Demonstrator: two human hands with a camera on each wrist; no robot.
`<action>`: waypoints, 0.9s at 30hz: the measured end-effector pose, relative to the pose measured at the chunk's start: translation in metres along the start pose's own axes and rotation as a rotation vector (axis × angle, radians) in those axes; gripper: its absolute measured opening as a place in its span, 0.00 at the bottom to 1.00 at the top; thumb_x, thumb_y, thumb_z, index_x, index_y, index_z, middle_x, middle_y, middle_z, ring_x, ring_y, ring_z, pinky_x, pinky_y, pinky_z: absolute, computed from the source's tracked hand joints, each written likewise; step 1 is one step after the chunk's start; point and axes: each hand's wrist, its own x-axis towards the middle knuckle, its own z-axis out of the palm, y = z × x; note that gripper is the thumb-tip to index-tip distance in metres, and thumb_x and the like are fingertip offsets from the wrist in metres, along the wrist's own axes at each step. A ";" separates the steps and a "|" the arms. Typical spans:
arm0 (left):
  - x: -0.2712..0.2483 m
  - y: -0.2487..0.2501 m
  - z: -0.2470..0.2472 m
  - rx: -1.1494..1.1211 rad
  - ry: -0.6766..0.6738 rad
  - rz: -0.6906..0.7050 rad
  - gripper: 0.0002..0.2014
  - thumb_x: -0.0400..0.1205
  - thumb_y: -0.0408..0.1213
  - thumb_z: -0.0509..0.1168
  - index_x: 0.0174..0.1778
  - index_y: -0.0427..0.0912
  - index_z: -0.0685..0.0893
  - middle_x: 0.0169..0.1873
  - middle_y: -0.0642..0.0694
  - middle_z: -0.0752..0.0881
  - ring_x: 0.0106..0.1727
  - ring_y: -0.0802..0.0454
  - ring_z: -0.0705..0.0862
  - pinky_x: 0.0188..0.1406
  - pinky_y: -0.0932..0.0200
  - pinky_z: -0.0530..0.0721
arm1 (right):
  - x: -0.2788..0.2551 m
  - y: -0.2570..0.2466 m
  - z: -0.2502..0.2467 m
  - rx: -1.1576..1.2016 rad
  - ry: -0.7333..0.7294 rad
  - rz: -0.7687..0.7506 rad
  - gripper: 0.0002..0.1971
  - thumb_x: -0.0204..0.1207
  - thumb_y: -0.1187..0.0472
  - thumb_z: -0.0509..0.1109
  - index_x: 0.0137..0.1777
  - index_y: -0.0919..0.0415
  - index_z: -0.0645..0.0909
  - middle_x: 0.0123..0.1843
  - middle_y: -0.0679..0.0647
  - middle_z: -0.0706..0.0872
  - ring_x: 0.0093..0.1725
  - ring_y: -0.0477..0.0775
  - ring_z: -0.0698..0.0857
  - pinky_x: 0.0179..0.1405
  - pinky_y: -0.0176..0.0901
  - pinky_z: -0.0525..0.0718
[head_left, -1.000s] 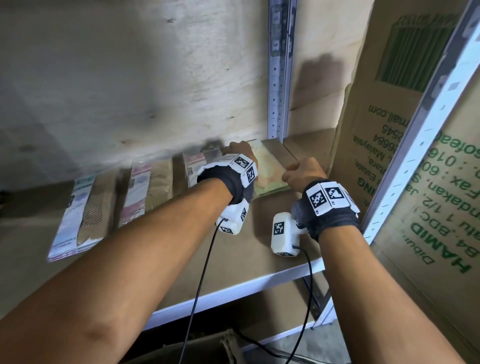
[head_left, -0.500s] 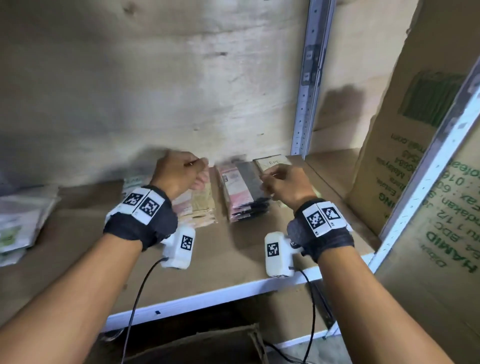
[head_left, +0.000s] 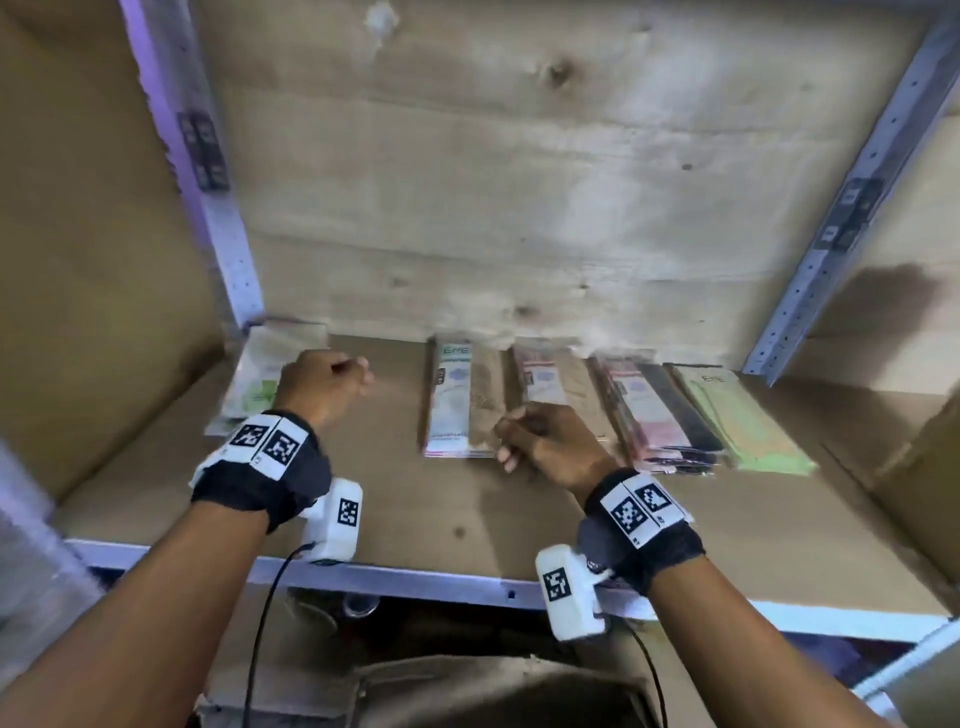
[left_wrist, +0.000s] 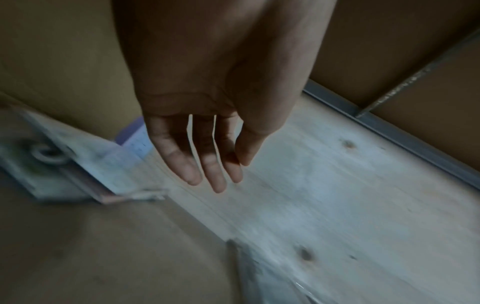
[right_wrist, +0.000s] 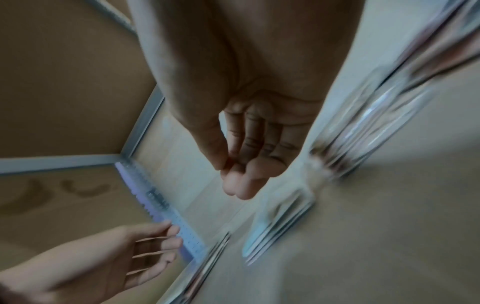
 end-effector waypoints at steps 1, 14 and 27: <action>0.006 -0.007 -0.014 0.066 0.025 -0.030 0.09 0.80 0.46 0.68 0.38 0.48 0.89 0.45 0.43 0.93 0.51 0.44 0.90 0.61 0.49 0.86 | 0.010 -0.006 0.017 -0.001 -0.027 0.004 0.06 0.82 0.64 0.69 0.48 0.67 0.81 0.34 0.62 0.88 0.27 0.53 0.84 0.26 0.38 0.81; 0.027 -0.054 -0.100 0.302 0.001 -0.217 0.20 0.81 0.45 0.69 0.65 0.38 0.85 0.63 0.40 0.88 0.59 0.41 0.86 0.55 0.58 0.80 | 0.122 -0.053 0.180 0.069 -0.199 0.171 0.05 0.79 0.74 0.67 0.50 0.66 0.81 0.38 0.62 0.83 0.37 0.63 0.84 0.35 0.49 0.88; 0.017 -0.038 -0.100 0.228 -0.061 -0.163 0.27 0.77 0.24 0.67 0.74 0.36 0.77 0.64 0.32 0.84 0.63 0.35 0.86 0.64 0.42 0.85 | 0.114 -0.036 0.164 0.399 -0.129 0.187 0.14 0.77 0.78 0.69 0.61 0.72 0.80 0.37 0.63 0.83 0.27 0.53 0.79 0.25 0.39 0.76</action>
